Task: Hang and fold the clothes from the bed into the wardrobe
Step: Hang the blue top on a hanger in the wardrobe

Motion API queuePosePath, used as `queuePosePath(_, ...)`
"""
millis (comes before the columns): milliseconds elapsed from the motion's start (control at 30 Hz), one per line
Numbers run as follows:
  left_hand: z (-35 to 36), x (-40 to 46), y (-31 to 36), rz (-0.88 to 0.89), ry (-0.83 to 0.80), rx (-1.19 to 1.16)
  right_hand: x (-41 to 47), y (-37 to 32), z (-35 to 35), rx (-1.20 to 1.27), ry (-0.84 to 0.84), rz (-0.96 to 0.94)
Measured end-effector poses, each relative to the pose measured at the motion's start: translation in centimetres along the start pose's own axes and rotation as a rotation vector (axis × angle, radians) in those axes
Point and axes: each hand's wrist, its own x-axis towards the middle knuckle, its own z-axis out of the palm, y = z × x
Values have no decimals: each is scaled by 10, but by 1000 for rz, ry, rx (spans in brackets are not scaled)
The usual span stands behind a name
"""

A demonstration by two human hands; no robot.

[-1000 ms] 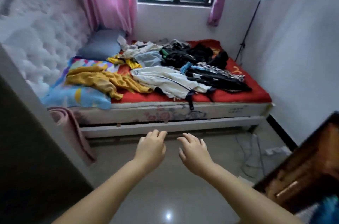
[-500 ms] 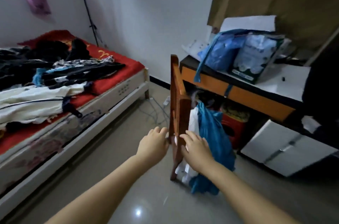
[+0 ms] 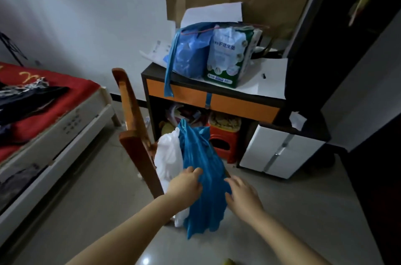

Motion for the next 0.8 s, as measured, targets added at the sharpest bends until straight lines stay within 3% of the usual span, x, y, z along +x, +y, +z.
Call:
queuePosePath(233, 24, 99, 25, -153, -51, -110, 93, 78, -29, -27, -146, -36)
queuePosePath(400, 30, 154, 16, -306, -70, -192, 170, 92, -34, -51, -237, -71)
queuePosePath(800, 124, 282, -82, -523, -154, -317, 347, 92, 93, 14, -480, 23)
